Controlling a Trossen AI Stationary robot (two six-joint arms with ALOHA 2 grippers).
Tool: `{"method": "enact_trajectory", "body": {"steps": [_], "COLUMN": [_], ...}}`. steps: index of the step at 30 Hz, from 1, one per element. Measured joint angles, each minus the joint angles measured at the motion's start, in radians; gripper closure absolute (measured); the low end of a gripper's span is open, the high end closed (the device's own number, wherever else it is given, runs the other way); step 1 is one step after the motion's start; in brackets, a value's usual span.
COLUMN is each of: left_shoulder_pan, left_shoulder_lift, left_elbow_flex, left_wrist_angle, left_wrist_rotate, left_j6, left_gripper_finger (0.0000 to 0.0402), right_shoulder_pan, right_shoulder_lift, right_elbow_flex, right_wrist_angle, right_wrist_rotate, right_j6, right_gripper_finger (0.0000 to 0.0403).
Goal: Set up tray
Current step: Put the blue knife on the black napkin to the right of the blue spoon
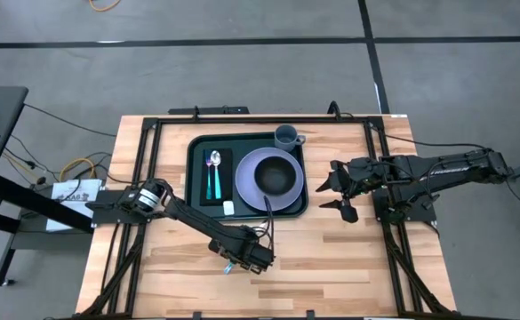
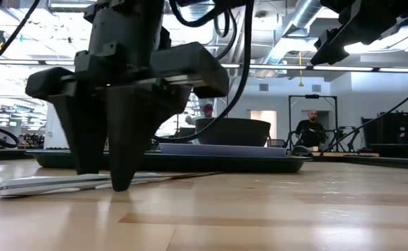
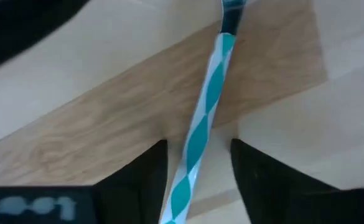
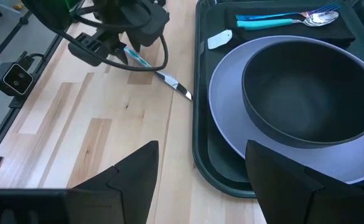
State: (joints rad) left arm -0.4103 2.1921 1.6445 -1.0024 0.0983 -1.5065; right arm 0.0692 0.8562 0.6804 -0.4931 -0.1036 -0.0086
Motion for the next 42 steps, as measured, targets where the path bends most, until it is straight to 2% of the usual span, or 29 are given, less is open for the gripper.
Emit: {"method": "enact_trajectory", "body": {"steps": [6,8,13,18,27,31,35,42], "left_shoulder_pan": [-0.01,-0.013,-0.037,-0.092,-0.218,-0.205,-0.142,0.041], "left_shoulder_lift": [-0.003,-0.003,0.003,0.006,0.003,0.002,-0.001,-0.008], "left_elbow_flex": [-0.015,-0.014,0.004,0.112,0.37,0.417,0.42,0.404], "left_wrist_angle": [0.05,0.051,0.052,0.046,-0.274,-0.455,-0.536,-0.549], "left_wrist_rotate": [0.017,0.028,0.115,0.155,-0.096,-0.162,-0.21,-0.313], "left_j6": [0.031,0.029,0.035,0.023,-0.39,-0.539,-0.538,-0.333], "left_gripper_finger": [0.036,0.0383,0.0385,0.0386,0.0386,0.0386,0.0386,0.0386], "right_shoulder_pan": [0.0,0.0,0.0,0.0,0.0,0.0,0.0,0.0], "right_shoulder_lift": [0.0,0.0,0.0,0.0,0.0,0.0,0.0,0.0], "right_elbow_flex": [0.0,0.0,0.0,0.0,0.0,0.0,0.0,0.0], "right_wrist_angle": [0.0,0.0,0.0,0.0,0.0,0.0,0.0,0.0], "right_wrist_rotate": [0.0,0.0,0.0,0.0,0.0,0.0,0.0,0.0], "right_j6": [0.0,0.0,0.0,0.0,0.0,0.0,0.008,0.008], "right_gripper_finger": [0.0173,0.0173,0.0173,0.0173,0.0173,0.0173,0.0173,0.0173]}}
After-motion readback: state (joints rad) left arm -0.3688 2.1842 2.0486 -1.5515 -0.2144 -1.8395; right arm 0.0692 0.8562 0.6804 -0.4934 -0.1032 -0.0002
